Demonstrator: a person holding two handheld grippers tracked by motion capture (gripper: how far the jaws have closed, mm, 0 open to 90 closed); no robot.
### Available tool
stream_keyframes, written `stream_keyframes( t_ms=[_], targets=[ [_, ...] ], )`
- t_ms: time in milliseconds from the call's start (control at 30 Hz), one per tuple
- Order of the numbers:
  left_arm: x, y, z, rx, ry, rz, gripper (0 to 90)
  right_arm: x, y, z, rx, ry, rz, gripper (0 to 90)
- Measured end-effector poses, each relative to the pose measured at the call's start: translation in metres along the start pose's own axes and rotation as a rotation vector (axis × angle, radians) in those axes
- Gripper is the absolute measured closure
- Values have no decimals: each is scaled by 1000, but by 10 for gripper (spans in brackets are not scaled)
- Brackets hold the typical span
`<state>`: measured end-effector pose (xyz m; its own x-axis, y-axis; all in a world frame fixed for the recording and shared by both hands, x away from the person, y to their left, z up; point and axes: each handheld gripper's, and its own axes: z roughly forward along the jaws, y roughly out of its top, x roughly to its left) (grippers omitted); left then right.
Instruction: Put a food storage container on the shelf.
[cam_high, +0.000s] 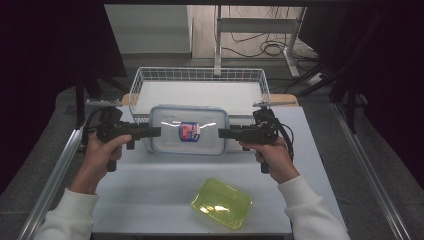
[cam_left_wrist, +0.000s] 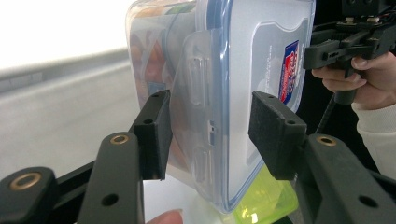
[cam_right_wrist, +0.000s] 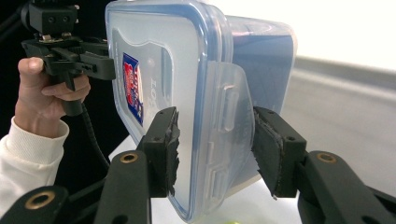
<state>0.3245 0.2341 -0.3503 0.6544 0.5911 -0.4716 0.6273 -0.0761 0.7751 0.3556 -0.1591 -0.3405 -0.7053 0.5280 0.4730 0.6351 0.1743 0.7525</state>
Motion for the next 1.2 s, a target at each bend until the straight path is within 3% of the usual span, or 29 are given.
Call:
stream_keyframes(
  t_ms=[233,500,933,1200],
  targets=[
    [-6,32,1,-3,13,37,498,-3,23,-12,-45,-2,-16,524],
    [1,57,11,-6,5,45,498,-13,46,-18,-57,-18,-40,524],
    [24,88,28,-12,-4,6,497,-37,89,-13,-35,-35,-17,521],
    [37,93,42,-9,-10,-25,499,-54,95,-6,-32,-38,22,518]
  ],
)
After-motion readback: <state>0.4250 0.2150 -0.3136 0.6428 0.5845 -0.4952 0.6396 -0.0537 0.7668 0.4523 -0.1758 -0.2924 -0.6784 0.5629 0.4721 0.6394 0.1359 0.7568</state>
